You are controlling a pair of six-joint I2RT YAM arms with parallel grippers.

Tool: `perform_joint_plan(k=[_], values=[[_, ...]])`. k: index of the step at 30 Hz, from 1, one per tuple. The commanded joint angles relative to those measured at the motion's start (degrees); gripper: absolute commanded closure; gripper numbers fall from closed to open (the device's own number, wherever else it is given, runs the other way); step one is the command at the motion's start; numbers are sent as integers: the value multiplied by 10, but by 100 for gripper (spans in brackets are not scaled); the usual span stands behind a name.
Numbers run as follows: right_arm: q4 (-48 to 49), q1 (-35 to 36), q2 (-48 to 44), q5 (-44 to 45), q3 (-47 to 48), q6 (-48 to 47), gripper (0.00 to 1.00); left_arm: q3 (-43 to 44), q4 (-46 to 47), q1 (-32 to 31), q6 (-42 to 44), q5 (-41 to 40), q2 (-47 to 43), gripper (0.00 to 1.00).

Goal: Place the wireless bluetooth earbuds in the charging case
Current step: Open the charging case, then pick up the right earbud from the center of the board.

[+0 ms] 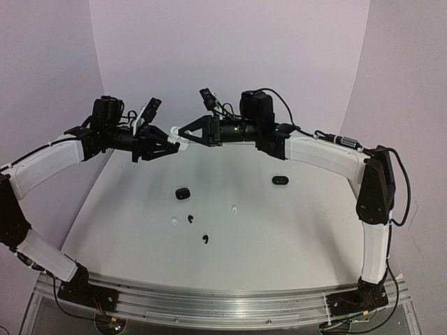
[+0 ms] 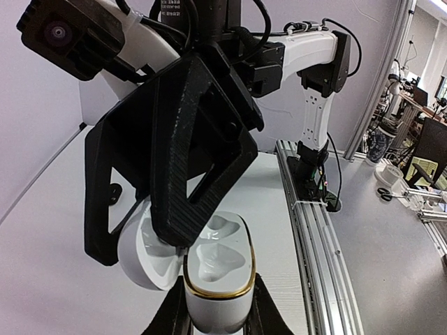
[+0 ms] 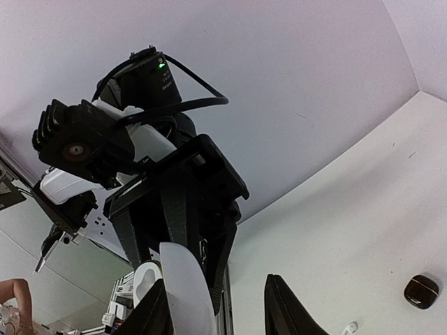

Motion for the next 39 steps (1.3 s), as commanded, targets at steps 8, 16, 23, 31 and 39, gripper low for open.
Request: perform_joint_plan(k=[8, 16, 23, 31, 39], values=[[-17, -4, 24, -1, 40, 16, 47, 8, 14, -6, -21, 46, -5, 100], [-15, -4, 27, -2, 57, 17, 43, 7, 8, -6, -20, 47, -4, 100], [-10, -8, 25, 13, 80, 9, 38, -10, 30, -6, -22, 11, -13, 100], [-3, -11, 32, 27, 109, 12, 33, -40, 64, -7, -27, -52, -29, 100], [-97, -63, -70, 280, -23, 81, 32, -185, 270, -8, -123, -239, -99, 100]])
